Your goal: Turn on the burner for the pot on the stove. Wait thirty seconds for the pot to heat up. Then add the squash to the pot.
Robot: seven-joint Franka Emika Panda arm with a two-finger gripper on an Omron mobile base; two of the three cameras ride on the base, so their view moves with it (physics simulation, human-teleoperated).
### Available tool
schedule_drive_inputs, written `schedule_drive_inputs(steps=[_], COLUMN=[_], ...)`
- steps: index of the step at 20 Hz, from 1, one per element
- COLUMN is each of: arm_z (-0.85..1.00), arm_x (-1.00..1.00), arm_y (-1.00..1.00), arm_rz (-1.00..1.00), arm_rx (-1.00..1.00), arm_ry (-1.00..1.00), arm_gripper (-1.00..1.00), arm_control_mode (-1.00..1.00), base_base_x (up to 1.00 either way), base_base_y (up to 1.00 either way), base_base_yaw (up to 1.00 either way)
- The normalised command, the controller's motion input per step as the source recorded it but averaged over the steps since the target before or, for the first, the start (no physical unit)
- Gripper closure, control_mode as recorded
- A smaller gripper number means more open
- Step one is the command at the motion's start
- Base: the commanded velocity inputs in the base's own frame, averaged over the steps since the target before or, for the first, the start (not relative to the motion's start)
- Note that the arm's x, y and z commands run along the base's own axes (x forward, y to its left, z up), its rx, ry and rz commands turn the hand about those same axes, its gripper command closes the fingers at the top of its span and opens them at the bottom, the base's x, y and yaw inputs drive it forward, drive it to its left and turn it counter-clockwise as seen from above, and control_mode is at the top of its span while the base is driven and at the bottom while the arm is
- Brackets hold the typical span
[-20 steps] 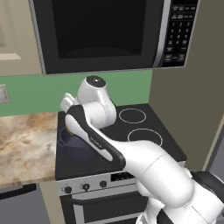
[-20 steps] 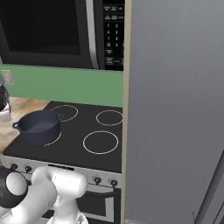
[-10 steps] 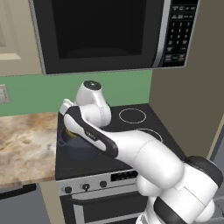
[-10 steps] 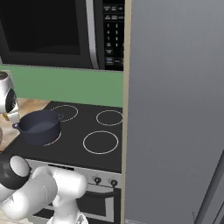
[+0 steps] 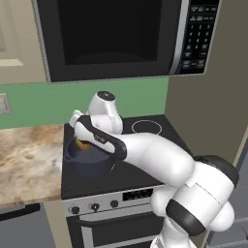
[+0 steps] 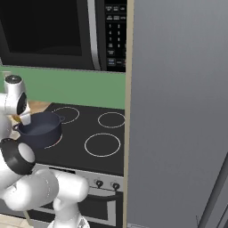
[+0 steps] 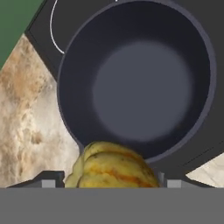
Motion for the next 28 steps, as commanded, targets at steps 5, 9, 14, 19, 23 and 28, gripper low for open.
schedule_drive_inputs(steps=[5,9,14,19,23,28], arm_z=[-0.36,-0.43,-0.38,-0.23,-0.24,-0.21], arm_x=[0.55,0.34,0.2,0.15,0.13,0.11], arm_y=[-0.09,-0.05,0.0,-0.02,-0.05,-0.08], arm_rz=[0.05,0.06,0.06,0.05,0.05,0.05], arm_rx=[0.0,0.0,0.0,0.0,0.0,0.0], arm_ry=[0.0,0.01,0.0,0.0,0.0,0.0], arm_gripper=[1.0,1.0,1.0,1.0,1.0,1.0], arm_control_mode=[-1.0,-1.0,-1.0,-1.0,-1.0,-1.0], base_base_x=[0.0,0.0,0.0,0.0,0.0,0.0], base_base_y=[0.0,0.0,0.0,0.0,0.0,0.0], base_base_yaw=[0.0,0.0,0.0,0.0,0.0,0.0])
